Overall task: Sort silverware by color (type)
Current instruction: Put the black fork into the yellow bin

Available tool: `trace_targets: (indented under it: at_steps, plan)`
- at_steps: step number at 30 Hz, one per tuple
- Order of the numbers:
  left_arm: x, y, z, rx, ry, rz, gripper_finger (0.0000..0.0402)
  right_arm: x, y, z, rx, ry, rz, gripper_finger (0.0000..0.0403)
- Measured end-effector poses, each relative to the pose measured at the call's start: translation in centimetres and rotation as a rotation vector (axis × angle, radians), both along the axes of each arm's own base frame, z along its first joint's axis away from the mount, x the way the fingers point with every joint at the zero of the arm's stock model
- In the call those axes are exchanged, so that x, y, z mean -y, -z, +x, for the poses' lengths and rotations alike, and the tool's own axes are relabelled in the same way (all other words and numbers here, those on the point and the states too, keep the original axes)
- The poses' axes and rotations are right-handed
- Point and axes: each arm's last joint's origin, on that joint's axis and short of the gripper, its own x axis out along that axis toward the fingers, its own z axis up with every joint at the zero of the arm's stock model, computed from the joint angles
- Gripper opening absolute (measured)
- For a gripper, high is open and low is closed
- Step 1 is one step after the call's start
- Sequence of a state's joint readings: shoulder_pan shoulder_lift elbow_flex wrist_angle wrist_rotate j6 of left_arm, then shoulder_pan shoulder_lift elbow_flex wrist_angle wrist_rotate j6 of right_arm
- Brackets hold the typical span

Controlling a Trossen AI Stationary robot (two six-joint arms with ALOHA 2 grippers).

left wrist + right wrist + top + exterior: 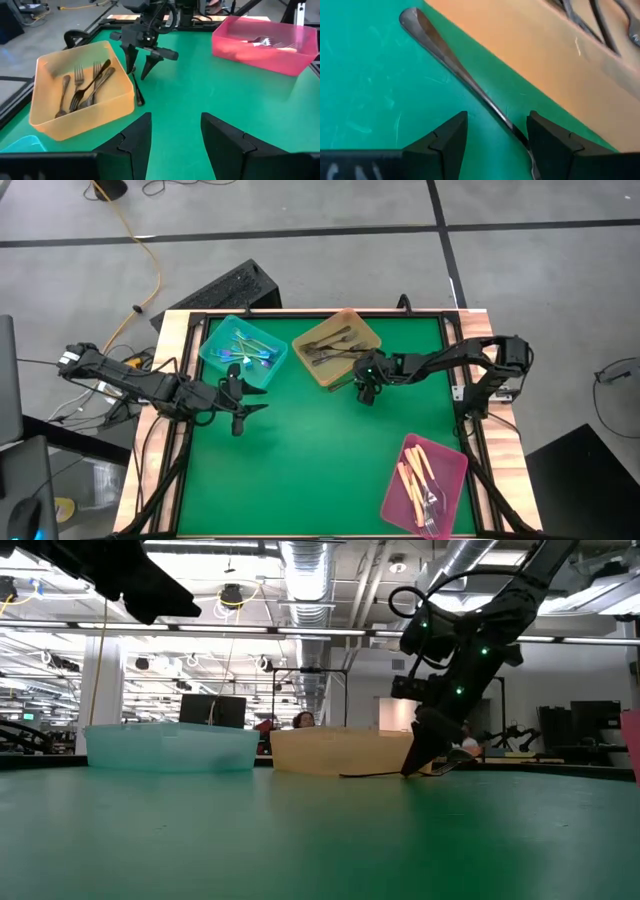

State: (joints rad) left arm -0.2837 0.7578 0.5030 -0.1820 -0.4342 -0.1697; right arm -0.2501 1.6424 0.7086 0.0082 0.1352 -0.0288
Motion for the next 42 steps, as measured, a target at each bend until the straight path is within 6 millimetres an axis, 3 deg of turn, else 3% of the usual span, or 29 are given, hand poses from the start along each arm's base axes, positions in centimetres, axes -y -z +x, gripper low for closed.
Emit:
trace_targets:
  at_steps: [6,13,23,34,42]
  plan:
    - [0.0,0.0,0.1,0.013,-0.003,0.031,0.0156,0.0,-0.1,0.0,0.0,-0.003,0.001,0.0225]
    - [-0.6,1.7,-0.9,0.131,-0.055,0.032,0.0156,0.0,-0.1,0.0,0.002,-0.006,-0.003,0.0225]
    - [-1.1,0.6,-2.4,0.23,-0.071,0.005,0.0156,0.0,0.5,0.5,0.026,-0.011,-0.009,0.0225]
    - [-1.1,0.6,-2.5,0.224,-0.063,0.031,0.0156,0.1,0.4,0.7,0.049,0.001,-0.034,0.0225]
    - [-1.1,0.6,-2.5,0.224,-0.07,0.034,0.0156,0.7,1.4,0.6,0.027,0.001,0.033,0.0218]
